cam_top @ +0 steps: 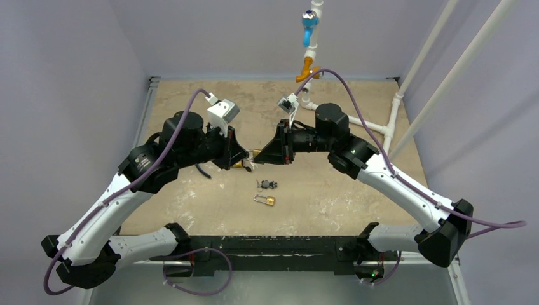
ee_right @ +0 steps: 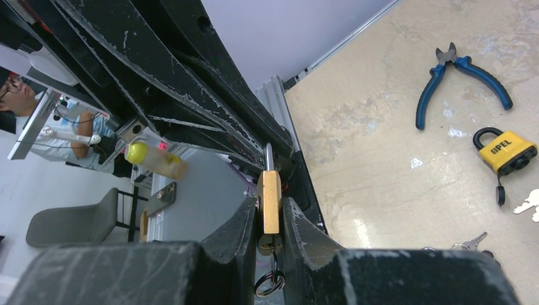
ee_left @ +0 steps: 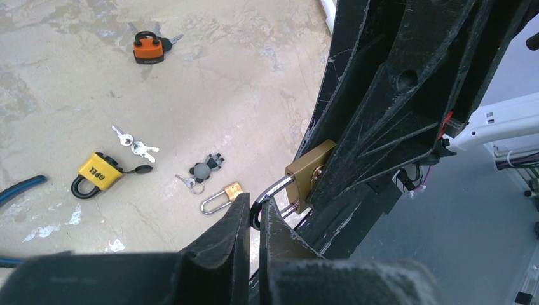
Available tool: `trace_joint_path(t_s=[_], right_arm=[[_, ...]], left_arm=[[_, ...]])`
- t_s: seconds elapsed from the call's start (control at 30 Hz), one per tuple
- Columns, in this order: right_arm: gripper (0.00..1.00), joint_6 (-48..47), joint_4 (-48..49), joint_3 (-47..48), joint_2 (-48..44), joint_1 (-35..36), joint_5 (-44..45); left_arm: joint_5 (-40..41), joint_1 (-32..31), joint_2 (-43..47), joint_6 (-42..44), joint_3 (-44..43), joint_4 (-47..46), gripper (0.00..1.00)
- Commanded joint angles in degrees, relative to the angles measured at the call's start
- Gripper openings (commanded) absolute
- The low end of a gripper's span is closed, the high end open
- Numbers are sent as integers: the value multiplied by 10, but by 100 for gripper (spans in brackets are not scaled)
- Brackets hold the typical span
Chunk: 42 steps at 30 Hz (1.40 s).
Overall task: Lock with the key
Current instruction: Lock the lock.
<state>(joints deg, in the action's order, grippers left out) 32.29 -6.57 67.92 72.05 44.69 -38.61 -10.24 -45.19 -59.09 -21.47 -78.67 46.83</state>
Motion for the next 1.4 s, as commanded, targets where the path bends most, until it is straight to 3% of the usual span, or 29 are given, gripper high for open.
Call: trace_joint_path(t_s=[0.0, 0.93, 1.37], right_arm=[[0, -7, 127, 34, 48, 33, 62], [0, -13, 126, 33, 58, 37, 64], [0, -6, 148, -2, 22, 17, 45]], left_arm=[[-260, -70, -28, -84, -33, -184, 0], [-306, -79, -39, -119, -40, -236, 0], [-156, -68, 7, -28, -65, -103, 0]])
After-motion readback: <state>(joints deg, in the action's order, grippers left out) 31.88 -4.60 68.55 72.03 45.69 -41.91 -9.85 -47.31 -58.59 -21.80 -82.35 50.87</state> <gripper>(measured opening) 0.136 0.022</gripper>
